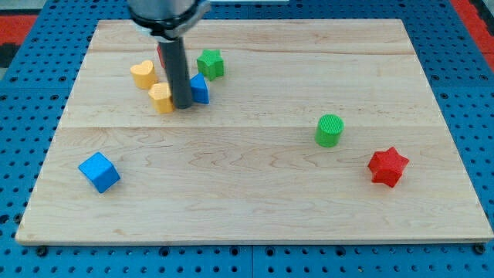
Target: Move the green circle to the left of the heart
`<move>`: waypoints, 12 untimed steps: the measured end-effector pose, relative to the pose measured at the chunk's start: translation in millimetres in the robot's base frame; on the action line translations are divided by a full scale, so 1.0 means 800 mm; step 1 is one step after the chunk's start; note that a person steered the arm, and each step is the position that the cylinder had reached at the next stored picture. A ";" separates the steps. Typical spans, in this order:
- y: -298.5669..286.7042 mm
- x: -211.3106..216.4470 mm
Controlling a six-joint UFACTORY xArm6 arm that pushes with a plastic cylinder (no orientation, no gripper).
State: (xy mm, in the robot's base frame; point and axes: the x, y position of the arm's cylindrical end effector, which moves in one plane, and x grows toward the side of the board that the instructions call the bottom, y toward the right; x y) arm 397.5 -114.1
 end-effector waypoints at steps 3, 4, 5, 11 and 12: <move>0.200 0.136; 0.351 0.170; 0.414 0.121; 0.119 0.063; 0.112 0.056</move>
State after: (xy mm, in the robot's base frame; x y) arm 442.2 -24.6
